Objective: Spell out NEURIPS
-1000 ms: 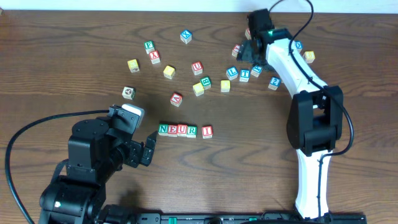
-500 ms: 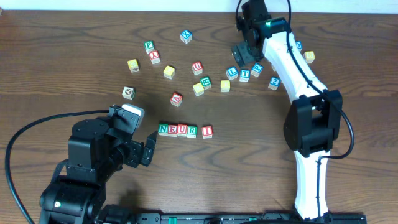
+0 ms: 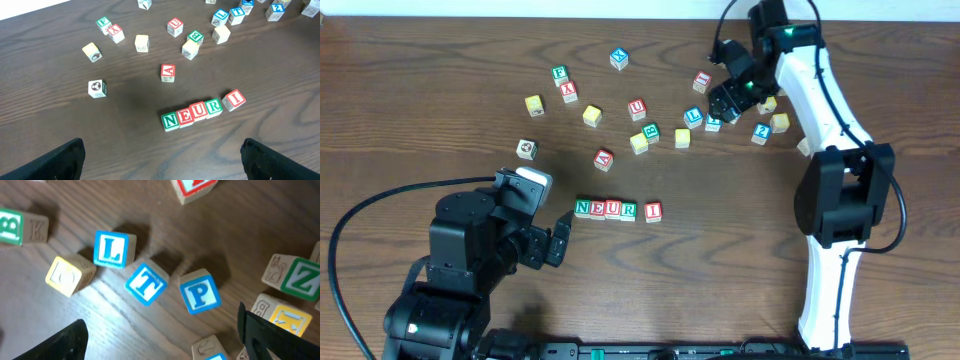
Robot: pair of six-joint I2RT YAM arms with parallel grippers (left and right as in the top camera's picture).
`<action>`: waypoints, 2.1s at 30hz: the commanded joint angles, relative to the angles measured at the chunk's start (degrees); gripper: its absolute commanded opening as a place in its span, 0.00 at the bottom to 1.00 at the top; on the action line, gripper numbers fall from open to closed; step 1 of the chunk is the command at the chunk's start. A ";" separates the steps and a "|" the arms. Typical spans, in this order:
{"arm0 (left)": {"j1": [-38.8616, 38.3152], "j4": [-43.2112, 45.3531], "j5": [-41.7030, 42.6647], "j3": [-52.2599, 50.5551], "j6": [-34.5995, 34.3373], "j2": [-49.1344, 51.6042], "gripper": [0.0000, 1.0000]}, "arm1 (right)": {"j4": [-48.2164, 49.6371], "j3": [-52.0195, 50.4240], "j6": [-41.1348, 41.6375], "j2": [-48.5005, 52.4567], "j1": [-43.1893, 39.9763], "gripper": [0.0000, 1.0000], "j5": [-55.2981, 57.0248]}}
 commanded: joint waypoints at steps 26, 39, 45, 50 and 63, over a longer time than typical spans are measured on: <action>0.28 0.02 0.31 0.90 0.35 -0.15 0.98 | 4.31 -0.13 -7.32 -1.20 -0.48 0.99 9.46; 0.28 0.02 0.31 0.90 0.37 -0.15 0.98 | 9.40 -8.20 -8.15 -1.20 -0.87 0.93 9.49; 0.28 0.02 0.31 0.90 0.35 -0.15 0.98 | 10.32 -9.27 -8.17 -1.20 -1.18 0.89 9.46; 0.28 0.02 0.31 0.90 0.35 -0.15 0.98 | 12.31 -11.67 -8.15 -1.20 -1.18 0.86 9.44; 0.28 0.02 0.31 0.90 0.35 -0.15 0.97 | 14.62 -12.41 -8.15 -1.20 -1.09 0.74 8.81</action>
